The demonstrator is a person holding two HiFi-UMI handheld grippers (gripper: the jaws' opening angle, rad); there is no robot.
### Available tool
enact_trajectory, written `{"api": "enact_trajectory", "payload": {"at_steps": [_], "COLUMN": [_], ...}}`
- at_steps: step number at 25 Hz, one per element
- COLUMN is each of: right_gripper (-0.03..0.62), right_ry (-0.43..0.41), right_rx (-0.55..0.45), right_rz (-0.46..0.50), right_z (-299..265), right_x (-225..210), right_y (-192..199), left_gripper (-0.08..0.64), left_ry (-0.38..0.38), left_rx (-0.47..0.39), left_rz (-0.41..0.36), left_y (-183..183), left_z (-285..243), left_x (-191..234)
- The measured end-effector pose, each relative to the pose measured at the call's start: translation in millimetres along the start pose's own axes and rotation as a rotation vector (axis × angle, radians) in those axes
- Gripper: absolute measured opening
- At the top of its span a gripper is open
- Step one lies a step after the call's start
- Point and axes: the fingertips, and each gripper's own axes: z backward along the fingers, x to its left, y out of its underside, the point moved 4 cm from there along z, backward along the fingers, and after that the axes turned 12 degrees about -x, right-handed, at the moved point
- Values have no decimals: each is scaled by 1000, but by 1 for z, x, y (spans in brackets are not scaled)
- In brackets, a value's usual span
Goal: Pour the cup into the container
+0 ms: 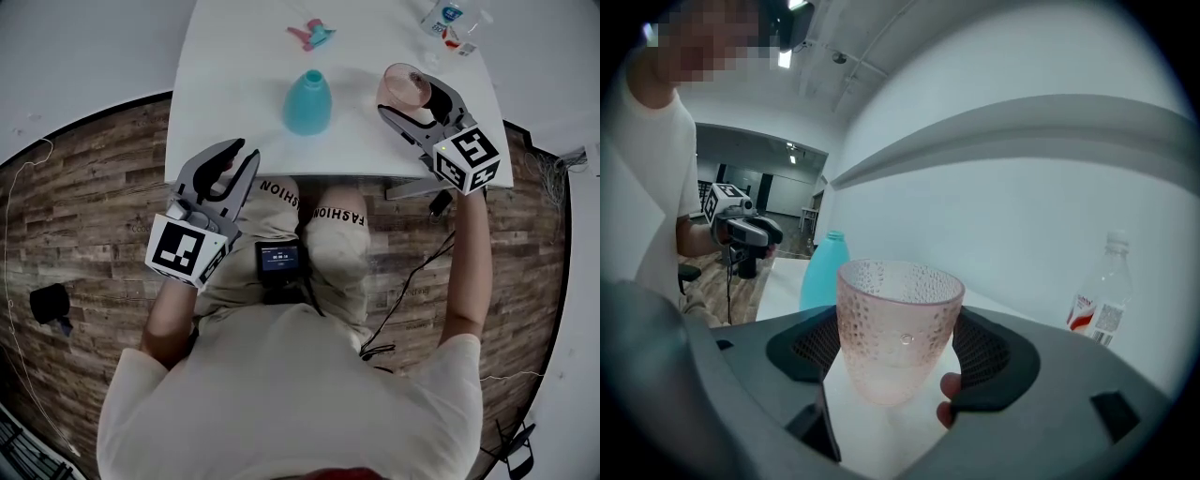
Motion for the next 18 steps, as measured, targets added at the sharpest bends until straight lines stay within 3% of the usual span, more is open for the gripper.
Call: {"api": "enact_trajectory", "payload": {"at_steps": [11, 18], "right_gripper": [374, 374], "right_ry": [55, 80], "right_rx": [9, 51], "right_rz": [103, 176], "right_z": [-8, -15], "right_x": [25, 36], "right_y": [-50, -61], "left_gripper": [86, 86], "left_ry": [-7, -10], "left_rx": [-25, -32], "left_rz": [4, 8], "left_y": [-6, -7], "left_z": [3, 8], "left_x": [3, 6]}}
